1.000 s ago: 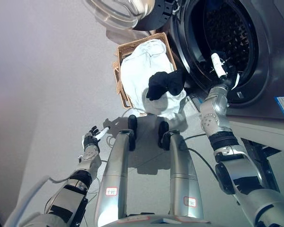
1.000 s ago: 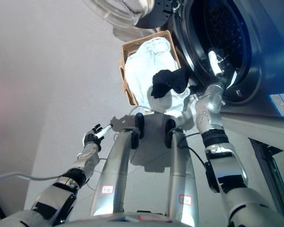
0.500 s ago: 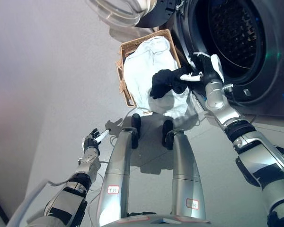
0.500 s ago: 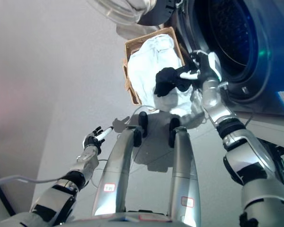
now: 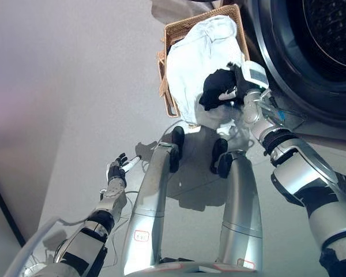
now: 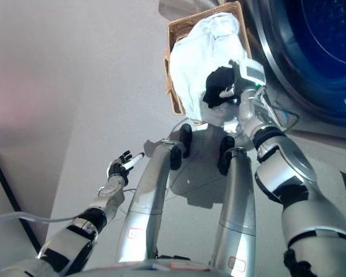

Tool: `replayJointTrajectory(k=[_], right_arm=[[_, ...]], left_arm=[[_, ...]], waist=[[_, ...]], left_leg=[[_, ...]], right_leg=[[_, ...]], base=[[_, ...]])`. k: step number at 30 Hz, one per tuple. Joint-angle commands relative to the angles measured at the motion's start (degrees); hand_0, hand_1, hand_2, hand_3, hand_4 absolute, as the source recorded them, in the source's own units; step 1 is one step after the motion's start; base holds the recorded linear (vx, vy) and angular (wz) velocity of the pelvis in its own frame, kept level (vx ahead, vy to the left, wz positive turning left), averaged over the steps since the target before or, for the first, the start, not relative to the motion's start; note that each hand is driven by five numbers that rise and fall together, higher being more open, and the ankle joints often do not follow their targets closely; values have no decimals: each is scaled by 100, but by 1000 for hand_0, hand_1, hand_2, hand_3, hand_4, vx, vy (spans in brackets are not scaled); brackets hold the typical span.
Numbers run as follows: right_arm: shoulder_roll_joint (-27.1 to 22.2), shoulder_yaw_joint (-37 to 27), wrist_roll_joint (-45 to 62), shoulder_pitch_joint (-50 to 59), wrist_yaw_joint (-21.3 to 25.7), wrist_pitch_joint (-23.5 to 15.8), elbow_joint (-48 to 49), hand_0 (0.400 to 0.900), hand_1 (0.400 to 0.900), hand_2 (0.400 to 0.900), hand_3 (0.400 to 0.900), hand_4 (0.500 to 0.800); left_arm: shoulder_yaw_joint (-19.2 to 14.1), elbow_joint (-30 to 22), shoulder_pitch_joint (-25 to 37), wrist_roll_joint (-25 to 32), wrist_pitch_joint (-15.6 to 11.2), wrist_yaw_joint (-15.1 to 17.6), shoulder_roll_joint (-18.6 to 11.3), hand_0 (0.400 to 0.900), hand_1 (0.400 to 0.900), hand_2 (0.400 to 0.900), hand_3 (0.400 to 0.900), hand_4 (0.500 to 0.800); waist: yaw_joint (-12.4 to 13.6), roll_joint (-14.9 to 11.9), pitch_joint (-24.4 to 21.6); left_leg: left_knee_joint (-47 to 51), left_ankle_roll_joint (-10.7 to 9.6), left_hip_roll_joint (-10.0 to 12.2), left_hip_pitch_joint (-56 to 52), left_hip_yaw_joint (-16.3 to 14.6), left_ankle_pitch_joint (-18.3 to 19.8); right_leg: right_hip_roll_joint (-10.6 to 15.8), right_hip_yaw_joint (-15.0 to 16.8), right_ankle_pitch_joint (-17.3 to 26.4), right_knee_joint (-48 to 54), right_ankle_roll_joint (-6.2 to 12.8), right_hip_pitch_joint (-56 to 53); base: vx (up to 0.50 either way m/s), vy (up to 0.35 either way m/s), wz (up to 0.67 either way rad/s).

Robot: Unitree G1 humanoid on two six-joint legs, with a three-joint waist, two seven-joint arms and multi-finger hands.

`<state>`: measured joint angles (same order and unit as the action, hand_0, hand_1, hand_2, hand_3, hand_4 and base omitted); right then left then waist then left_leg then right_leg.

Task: Put the clothes in the basket into the washing machine.

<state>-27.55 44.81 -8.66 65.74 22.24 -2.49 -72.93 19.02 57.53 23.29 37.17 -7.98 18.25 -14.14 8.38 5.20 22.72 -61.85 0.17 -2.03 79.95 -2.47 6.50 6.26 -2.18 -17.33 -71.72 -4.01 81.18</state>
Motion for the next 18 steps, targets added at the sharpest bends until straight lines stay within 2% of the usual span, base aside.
replayJointTrajectory(k=[1, 2, 3, 4, 14, 18], right_arm=[[-66, 108, -428, 32, 58, 162, -94, 900, 900, 900, 900, 800], [-8, 109, -505, 0, 49, 239, -232, 900, 900, 900, 900, 800], [29, 98, -527, 2, 42, 268, -296, 735, 735, 735, 735, 701], [46, 70, -525, 7, 96, 255, -281, 400, 400, 400, 400, 500], [-134, -294, -81, -250, 390, 84, 575, 400, 400, 400, 400, 500], [-329, -1057, 944, -478, 610, -192, 1530, 400, 400, 400, 400, 500]], left_arm=[[-12, 108, -182, 138, -193, 155, -176, 900, 900, 900, 900, 800], [-2, 131, -165, 137, -195, 164, -160, 900, 900, 900, 900, 800], [-6, 151, -156, 146, -196, 173, -159, 900, 900, 900, 900, 800], [-15, 154, -135, 143, -201, 187, -157, 900, 900, 900, 900, 800], [-137, 98, -73, 5, -213, 294, -162, 900, 900, 900, 900, 800], [-325, 189, -112, 3, -146, 327, -155, 900, 900, 900, 900, 800]], waist=[[-163, 284, 135], [-149, 289, 124], [-139, 294, 123], [-133, 296, 105], [-252, 185, -36], [-378, 135, -31]], left_leg=[[370, -102, -254, 63, -296, -47], [331, -104, -265, 94, -304, -47], [330, -110, -272, 60, -295, -32], [331, -112, -273, 71, -300, -40], [664, -176, -246, -244, -311, -202], [1103, -177, -181, -733, -321, -260]], right_leg=[[-229, 173, 244, 391, 446, 57], [-225, 181, 249, 359, 440, 90], [-221, 177, 248, 355, 438, 56], [-216, 188, 263, 342, 435, 77], [-228, 228, 472, 578, 491, -153], [-280, 226, 545, 976, 520, -623]], base=[[-30, 13, 7], [-18, 1, 4], [0, 0, 0], [0, 0, 0], [-14, 2, -2], [-4, 9, -10]])
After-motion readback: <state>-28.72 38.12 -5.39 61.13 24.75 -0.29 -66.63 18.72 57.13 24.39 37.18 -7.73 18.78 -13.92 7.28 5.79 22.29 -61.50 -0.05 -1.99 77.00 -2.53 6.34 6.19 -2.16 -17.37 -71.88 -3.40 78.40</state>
